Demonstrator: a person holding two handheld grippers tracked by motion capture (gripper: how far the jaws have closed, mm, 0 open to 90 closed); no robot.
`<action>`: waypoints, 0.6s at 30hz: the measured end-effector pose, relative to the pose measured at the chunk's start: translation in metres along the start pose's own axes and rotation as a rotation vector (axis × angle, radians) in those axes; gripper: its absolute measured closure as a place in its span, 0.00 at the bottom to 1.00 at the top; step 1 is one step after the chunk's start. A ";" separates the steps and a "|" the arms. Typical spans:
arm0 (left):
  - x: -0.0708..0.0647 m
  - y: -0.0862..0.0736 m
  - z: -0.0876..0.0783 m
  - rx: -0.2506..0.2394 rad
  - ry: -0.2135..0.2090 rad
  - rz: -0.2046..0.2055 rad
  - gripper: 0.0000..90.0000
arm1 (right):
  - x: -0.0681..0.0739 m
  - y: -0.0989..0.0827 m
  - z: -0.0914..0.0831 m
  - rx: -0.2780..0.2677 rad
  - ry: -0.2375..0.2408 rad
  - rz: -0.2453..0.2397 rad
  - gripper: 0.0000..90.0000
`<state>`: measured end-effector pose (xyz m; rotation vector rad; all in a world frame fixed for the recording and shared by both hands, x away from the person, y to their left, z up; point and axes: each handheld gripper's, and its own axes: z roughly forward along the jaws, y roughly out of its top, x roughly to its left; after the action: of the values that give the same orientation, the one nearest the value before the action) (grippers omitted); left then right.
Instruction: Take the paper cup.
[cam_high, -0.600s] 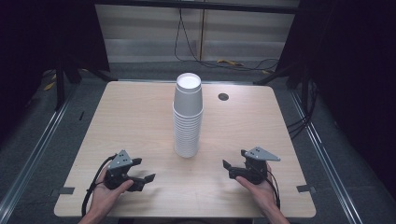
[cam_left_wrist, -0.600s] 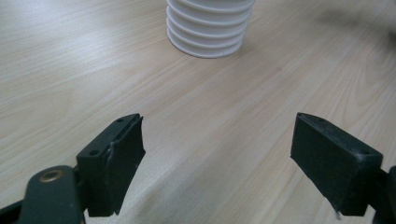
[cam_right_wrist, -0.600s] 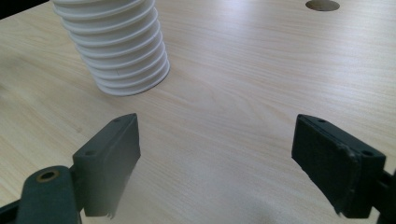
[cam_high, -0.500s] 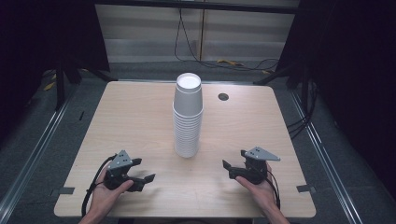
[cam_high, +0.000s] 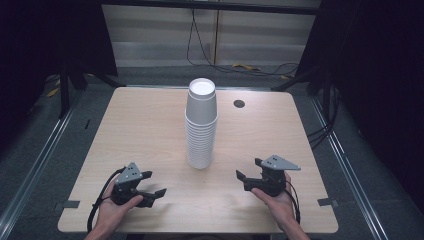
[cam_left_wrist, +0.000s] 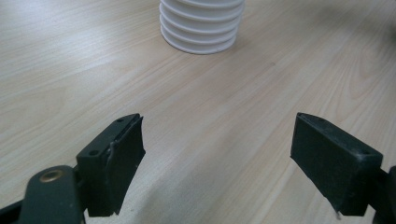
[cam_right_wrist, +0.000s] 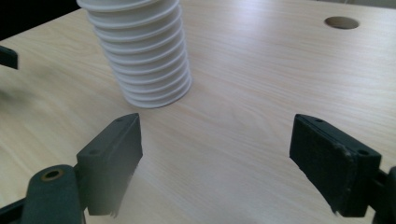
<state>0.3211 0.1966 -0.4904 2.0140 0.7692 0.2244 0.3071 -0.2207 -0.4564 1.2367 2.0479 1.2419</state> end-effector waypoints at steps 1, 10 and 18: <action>0.000 0.000 0.000 0.000 0.000 0.000 0.19 | 0.000 0.000 0.000 0.000 0.000 0.000 0.19; -0.002 0.000 0.000 -0.002 -0.009 0.010 0.19 | 0.003 0.015 0.001 0.028 0.076 0.016 0.18; -0.001 0.000 0.000 -0.001 -0.014 0.008 0.19 | 0.008 0.036 0.000 -0.020 0.106 0.000 0.18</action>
<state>0.3205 0.1956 -0.4904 2.0159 0.7530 0.2152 0.3194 -0.2066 -0.4243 1.1846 2.1048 1.3510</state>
